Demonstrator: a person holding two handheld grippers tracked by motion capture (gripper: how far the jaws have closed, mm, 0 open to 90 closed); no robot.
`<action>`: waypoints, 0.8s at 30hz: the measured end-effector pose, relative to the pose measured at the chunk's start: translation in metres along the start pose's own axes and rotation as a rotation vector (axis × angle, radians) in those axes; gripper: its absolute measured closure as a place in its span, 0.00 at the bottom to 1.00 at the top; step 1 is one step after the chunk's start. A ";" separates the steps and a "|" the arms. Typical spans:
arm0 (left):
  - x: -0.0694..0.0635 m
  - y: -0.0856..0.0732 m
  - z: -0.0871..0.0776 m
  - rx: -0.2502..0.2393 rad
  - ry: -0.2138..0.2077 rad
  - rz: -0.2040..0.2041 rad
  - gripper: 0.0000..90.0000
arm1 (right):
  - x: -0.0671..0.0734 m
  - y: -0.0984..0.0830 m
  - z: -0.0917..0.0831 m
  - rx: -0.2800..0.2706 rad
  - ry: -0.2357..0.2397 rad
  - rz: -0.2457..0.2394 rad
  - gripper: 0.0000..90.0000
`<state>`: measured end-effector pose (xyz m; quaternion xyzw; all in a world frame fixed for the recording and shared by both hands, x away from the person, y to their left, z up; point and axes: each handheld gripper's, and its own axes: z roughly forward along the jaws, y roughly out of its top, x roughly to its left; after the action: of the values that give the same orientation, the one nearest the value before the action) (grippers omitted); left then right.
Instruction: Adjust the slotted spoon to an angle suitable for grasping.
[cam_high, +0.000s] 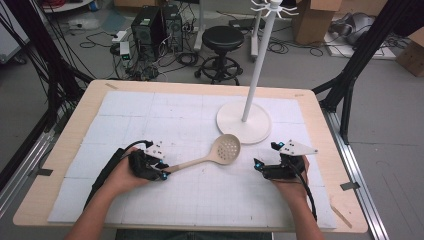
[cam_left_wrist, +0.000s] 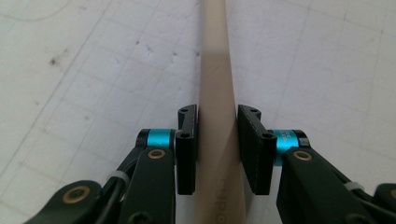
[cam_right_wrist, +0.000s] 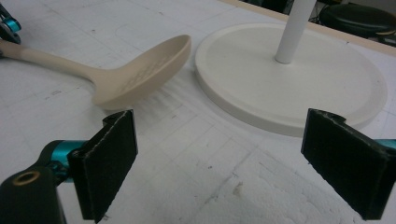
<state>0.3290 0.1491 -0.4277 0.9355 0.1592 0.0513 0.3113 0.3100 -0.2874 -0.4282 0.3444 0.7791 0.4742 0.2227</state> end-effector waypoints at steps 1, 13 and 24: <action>0.000 0.003 0.002 0.007 -0.003 0.011 0.77 | 0.000 0.000 0.000 -0.002 0.001 0.004 0.11; -0.013 0.054 0.038 0.010 -0.059 0.142 0.77 | -0.002 0.004 -0.009 -0.053 -0.012 0.020 0.11; -0.016 0.059 0.041 -0.005 -0.045 0.124 0.68 | -0.001 0.006 -0.011 -0.062 -0.013 0.010 0.11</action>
<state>0.3376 0.0758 -0.4249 0.9436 0.0935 0.0498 0.3136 0.3051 -0.2924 -0.4177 0.3440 0.7608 0.4971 0.2359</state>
